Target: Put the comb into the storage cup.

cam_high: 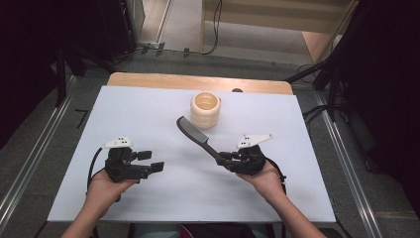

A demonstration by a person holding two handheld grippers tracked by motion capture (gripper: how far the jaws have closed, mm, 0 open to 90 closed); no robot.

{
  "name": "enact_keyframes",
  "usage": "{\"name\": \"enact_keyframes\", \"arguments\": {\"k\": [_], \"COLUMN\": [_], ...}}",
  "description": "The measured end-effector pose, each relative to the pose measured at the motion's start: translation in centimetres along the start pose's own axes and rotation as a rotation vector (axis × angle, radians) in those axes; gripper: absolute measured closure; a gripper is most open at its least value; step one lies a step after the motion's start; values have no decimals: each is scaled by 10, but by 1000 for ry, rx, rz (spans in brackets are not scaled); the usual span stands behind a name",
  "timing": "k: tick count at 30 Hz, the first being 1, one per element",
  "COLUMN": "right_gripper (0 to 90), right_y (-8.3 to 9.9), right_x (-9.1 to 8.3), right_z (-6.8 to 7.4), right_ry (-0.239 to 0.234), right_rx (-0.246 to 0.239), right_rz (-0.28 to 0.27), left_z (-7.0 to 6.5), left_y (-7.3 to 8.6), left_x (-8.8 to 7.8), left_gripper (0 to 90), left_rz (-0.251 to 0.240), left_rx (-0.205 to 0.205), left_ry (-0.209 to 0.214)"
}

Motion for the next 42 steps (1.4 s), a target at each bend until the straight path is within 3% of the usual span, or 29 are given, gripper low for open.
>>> {"name": "enact_keyframes", "arguments": {"k": [10,14,22,27,32,35,42], "right_gripper": [704,703,703,703,704,703,704], "right_y": [-11,-15,-21,-25,-27,-28,-30], "right_x": [18,24,34,40,49,53,62], "right_z": [10,14,18,20,22,24,26], "right_ry": [15,17,20,22,27,28,43], "right_rx": [-11,-17,-26,-29,-24,-29,-31], "right_rz": [-78,-97,-128,-139,-149,-160,-181], "left_z": [-5,-6,-6,-7,-7,-5,-5], "left_y": [-9,-13,-23,-27,-30,-33,-40], "left_x": [6,10,15,17,20,21,25], "left_gripper": [248,248,247,248,253,253,271], "left_rz": [-28,-32,-89,-90,-92,-118,-148], "left_rx": [-8,-24,-35,-32,-50,-79,-97], "left_ry": [-28,-42,-86,-93,-114,-107,-147]}}
Point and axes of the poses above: each handheld gripper's, and its own axes: x roughly forward along the jaws, y roughly out of its underside, z roughly to its left, the point moved 4 cm from there along x, roughly forward along the jaws, and after that the axes turned 15 degrees about -z, right-handed, at the moved point
